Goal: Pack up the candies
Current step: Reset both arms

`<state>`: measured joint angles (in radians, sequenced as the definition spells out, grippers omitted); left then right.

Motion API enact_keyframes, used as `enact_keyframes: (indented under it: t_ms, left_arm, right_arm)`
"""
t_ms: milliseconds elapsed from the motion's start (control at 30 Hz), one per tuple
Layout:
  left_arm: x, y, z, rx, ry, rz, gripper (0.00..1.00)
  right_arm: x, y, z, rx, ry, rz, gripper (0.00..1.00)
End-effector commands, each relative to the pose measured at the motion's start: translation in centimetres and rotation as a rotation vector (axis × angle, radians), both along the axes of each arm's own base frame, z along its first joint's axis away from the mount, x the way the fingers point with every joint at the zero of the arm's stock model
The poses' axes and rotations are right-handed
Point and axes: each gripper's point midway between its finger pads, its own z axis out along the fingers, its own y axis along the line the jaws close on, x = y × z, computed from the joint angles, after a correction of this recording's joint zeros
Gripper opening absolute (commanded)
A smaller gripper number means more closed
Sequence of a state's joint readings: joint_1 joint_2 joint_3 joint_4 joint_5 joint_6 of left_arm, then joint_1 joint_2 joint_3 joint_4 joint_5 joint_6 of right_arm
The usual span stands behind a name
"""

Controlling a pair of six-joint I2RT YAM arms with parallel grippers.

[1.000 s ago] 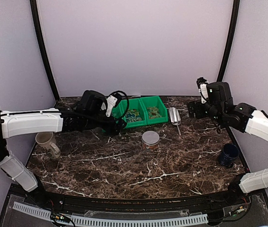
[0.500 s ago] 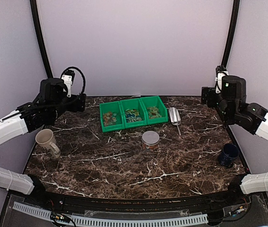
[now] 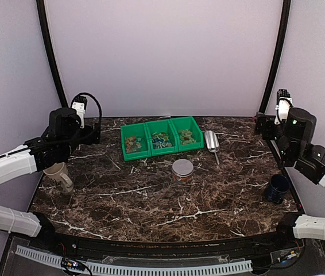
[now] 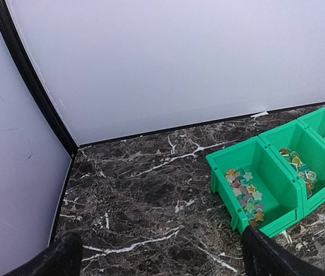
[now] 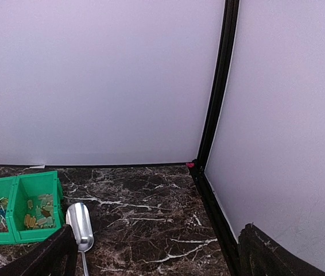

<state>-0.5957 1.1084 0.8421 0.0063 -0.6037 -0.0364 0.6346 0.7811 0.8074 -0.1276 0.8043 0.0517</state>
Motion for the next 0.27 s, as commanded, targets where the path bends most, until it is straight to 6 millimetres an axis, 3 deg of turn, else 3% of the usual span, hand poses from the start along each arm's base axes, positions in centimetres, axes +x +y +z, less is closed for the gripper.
enact_keyframes:
  t_ms: [0,233]
  left_arm:
    - [-0.23,0.65,1.99,-0.038,-0.086,0.01,0.99]
    - [-0.5,1.16,2.28,-0.025,-0.104,0.024,0.99]
  right_arm:
    - [0.51,0.45,0.61,-0.005,-0.036,0.011,0.97]
    - [0.96,0.71,-0.12,-0.033,-0.024,0.01,0.97]
